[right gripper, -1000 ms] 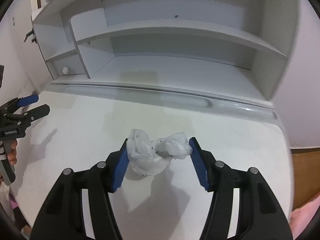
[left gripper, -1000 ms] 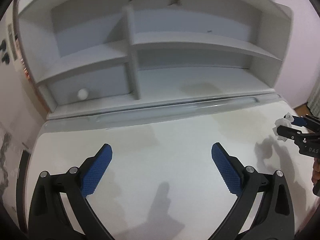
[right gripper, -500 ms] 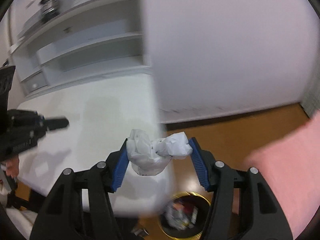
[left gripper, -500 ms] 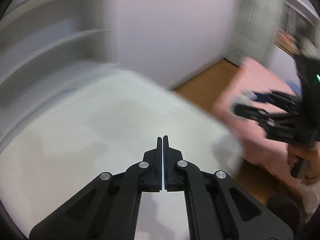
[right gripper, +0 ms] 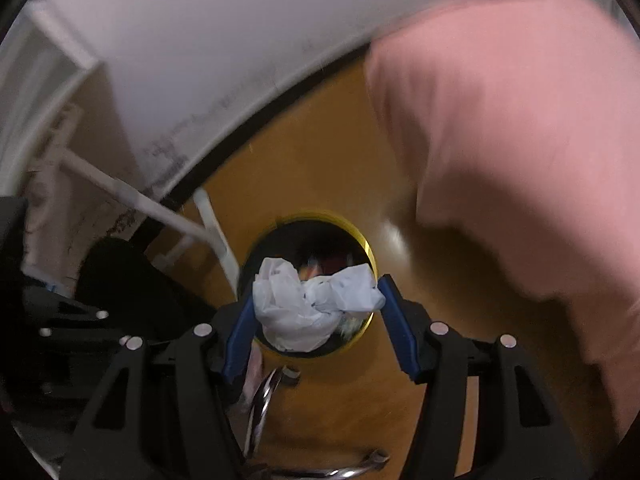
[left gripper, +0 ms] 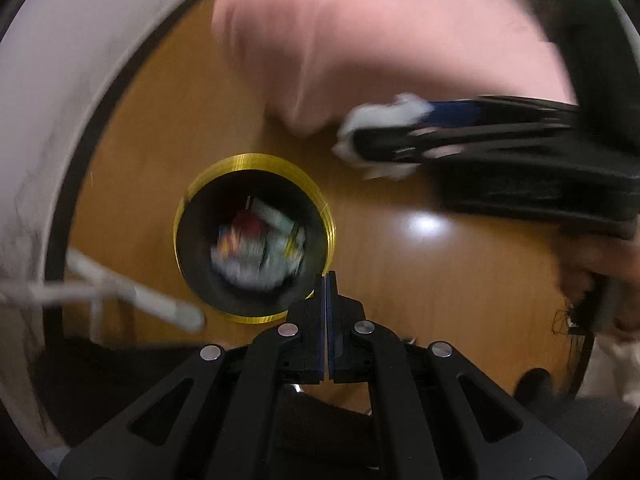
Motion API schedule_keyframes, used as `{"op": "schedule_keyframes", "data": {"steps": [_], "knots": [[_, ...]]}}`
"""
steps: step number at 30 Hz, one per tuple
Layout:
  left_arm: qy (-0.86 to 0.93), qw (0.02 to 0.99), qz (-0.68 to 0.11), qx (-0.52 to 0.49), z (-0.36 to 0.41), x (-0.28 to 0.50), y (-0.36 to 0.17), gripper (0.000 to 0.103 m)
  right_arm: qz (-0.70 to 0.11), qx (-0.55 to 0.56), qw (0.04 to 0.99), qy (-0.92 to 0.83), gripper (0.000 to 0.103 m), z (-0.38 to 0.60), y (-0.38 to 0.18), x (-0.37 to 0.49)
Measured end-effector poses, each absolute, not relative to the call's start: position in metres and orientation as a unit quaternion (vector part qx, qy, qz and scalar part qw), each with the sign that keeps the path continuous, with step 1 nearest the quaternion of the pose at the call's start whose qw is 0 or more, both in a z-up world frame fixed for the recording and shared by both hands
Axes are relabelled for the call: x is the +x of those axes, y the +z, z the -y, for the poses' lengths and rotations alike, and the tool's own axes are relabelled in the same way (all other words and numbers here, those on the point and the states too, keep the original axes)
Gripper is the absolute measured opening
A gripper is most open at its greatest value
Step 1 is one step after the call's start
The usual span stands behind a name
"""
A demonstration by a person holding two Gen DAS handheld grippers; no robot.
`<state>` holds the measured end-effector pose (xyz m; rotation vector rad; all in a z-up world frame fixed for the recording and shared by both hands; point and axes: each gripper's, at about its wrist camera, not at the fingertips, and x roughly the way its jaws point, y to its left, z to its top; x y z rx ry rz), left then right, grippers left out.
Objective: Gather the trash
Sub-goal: 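Open the right tool over the bin and return both tools to the desk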
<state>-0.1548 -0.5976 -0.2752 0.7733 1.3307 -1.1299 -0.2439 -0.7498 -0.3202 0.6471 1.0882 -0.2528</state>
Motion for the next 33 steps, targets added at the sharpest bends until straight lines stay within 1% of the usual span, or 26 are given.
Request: {"op": "schedule_keyframes", "data": {"steps": [4,7,9,13,15,16,17,18,20,22,24,25,27,28,30,32,33], "knots": [[-0.423,0.555,-0.635,0.331,0.605,-0.126,-0.364,0.000,-0.542,0.352,0.757,-0.097,0.058,0.747,-0.396,-0.217],[-0.381,0.545,-0.671,0.327,0.599,-0.105,-0.403,0.000,-0.566,0.414,0.708,-0.087,0.058,0.743,-0.453,-0.196],[-0.373,0.537,-0.682,0.328,0.597,-0.101,-0.412,0.000,-0.581,0.423,0.690,-0.088,0.058,0.738,-0.478,-0.184],[-0.380,0.533,-0.688,0.313,0.608,-0.100,-0.415,0.000,-0.572,0.452,0.678,-0.094,0.058,0.741,-0.493,-0.169],[-0.388,0.544,-0.671,0.322,0.614,-0.101,-0.413,0.005,-0.572,0.447,0.681,-0.101,0.064,0.741,-0.491,-0.169],[-0.393,0.550,-0.660,0.328,0.616,-0.102,-0.410,0.030,-0.572,0.448,0.679,-0.106,0.077,0.745,-0.490,-0.171],[-0.397,0.555,-0.654,0.327,0.618,-0.103,-0.408,0.086,-0.569,0.455,0.676,-0.113,0.089,0.748,-0.489,-0.174],[-0.402,0.564,-0.645,0.322,0.619,-0.103,-0.402,0.097,-0.561,0.464,0.674,-0.122,0.091,0.753,-0.485,-0.178],[-0.417,0.588,-0.620,0.310,0.619,-0.105,-0.389,0.095,-0.552,0.476,0.671,-0.138,0.091,0.765,-0.475,-0.190],[-0.415,0.588,-0.622,0.309,0.618,-0.107,-0.382,0.095,-0.538,0.485,0.673,-0.151,0.091,0.774,-0.461,-0.198],[-0.413,0.600,-0.617,0.298,0.615,-0.110,-0.366,0.095,-0.514,0.485,0.687,-0.170,0.091,0.783,-0.434,-0.208],[-0.425,0.613,-0.601,0.287,0.611,-0.116,-0.347,0.095,-0.496,0.479,0.702,-0.181,0.091,0.788,-0.413,-0.214],[-0.464,0.639,-0.549,0.274,0.604,-0.131,-0.297,0.095,-0.457,0.433,0.747,-0.215,0.091,0.795,-0.357,-0.222],[-0.489,0.655,-0.510,0.268,0.596,-0.142,-0.261,0.095,-0.443,0.403,0.767,-0.231,0.093,0.797,-0.333,-0.224],[-0.526,0.678,-0.441,0.264,0.580,-0.159,-0.197,0.095,-0.412,0.316,0.809,-0.274,0.096,0.796,-0.274,-0.228],[-0.532,0.710,-0.372,0.272,0.558,-0.169,-0.130,0.096,-0.377,0.228,0.840,-0.318,0.096,0.784,-0.215,-0.230],[-0.526,0.728,-0.348,0.267,0.548,-0.168,-0.107,0.096,-0.354,0.195,0.852,-0.332,0.096,0.774,-0.186,-0.230]]}}
